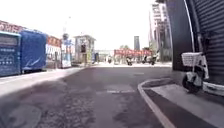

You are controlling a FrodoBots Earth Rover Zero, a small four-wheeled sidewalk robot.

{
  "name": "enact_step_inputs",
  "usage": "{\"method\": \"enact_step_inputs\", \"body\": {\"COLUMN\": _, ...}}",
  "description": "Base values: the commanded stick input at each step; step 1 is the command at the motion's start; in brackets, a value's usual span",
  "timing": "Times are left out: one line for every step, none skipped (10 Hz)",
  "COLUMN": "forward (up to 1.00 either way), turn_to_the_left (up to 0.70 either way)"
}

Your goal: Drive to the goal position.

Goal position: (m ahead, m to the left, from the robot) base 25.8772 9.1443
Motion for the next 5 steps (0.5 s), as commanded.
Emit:
{"method": "enact_step_inputs", "body": {"forward": 0.7, "turn_to_the_left": 0.0}}
{"method": "enact_step_inputs", "body": {"forward": 0.7, "turn_to_the_left": 0.0}}
{"method": "enact_step_inputs", "body": {"forward": 0.7, "turn_to_the_left": 0.0}}
{"method": "enact_step_inputs", "body": {"forward": 0.7, "turn_to_the_left": 0.0}}
{"method": "enact_step_inputs", "body": {"forward": 0.7, "turn_to_the_left": 0.0}}
